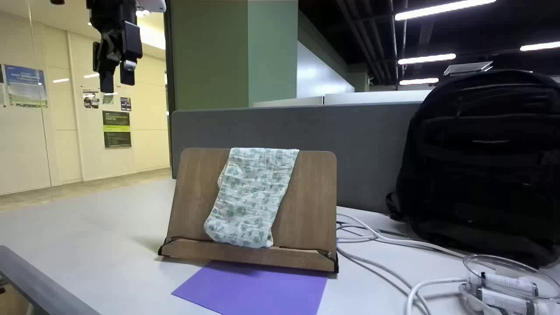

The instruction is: Get the kitchen towel from the wooden board and place it on the table

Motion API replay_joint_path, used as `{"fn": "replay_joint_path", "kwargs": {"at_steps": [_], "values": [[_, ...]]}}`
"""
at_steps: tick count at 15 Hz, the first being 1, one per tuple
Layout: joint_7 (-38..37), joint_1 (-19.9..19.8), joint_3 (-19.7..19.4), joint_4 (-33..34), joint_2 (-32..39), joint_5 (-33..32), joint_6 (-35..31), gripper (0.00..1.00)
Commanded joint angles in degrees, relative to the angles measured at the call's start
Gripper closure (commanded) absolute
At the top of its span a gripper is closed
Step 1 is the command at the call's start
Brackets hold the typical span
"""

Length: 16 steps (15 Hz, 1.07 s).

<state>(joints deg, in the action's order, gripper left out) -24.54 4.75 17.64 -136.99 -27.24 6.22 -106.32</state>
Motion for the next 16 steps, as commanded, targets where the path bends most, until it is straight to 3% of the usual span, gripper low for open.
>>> {"fn": "replay_joint_path", "kwargs": {"at_steps": [1,11,16], "values": [[-0.4,1.0,-0.9,0.0,0.2,-0.5,0.0,0.0],[-0.4,1.0,-0.9,0.0,0.2,-0.5,-0.1,0.0],[-3.7,-2.5,-3.4,-1.5,-0.8,-1.8,-6.8,0.0]]}}
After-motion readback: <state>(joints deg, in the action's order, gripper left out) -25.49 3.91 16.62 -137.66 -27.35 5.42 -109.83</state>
